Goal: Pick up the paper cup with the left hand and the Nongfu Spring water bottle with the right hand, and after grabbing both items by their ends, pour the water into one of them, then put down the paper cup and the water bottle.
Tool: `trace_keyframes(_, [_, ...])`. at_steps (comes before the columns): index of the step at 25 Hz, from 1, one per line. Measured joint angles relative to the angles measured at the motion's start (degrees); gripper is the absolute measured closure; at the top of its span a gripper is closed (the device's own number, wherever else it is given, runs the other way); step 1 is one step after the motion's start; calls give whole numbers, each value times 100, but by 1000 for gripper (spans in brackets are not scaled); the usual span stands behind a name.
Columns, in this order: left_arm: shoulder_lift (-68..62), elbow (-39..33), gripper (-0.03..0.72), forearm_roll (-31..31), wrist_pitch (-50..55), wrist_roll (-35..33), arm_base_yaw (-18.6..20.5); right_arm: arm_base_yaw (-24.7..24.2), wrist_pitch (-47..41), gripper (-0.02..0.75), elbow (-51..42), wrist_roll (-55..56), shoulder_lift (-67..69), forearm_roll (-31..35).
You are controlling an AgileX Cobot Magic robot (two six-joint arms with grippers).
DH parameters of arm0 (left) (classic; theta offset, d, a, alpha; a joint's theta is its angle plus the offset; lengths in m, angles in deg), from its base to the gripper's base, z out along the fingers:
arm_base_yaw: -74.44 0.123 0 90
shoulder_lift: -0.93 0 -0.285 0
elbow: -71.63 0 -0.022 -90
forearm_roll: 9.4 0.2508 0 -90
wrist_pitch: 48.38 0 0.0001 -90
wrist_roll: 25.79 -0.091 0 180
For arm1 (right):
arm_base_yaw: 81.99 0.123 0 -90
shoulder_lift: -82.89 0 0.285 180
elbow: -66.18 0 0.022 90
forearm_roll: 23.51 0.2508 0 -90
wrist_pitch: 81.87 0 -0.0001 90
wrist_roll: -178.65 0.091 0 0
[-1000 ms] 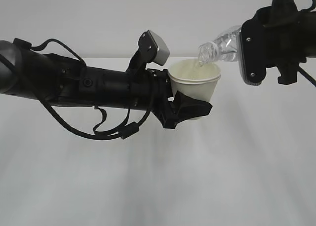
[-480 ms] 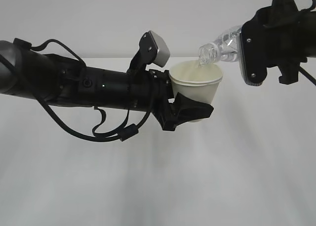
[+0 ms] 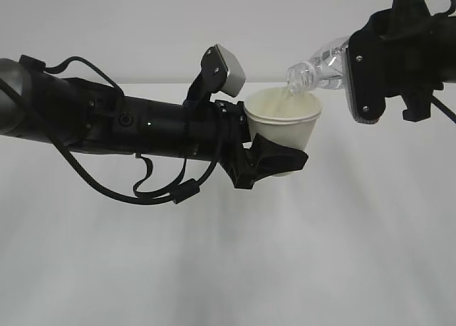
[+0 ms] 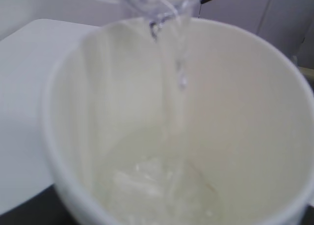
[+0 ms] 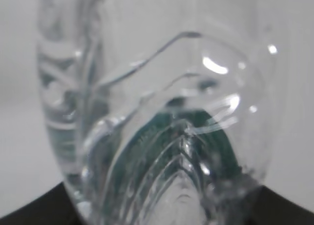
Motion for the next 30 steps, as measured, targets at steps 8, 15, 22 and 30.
trace_keyframes(8, [0, 0, 241, 13, 0, 0, 0, 0, -13, 345, 0, -21, 0, 0])
trace_keyframes(15, [0, 0, 241, 13, 0, 0, 0, 0, -13, 345, 0, -28, 0, 0])
trace_keyframes(22, [0, 0, 243, 13, 0, 0, 0, 0, -99, 345, 0, -87, 0, 0])
trace_keyframes(30, [0, 0, 244, 17, 11, 0, 0, 0, -133, 346, 72, -113, 0, 0])
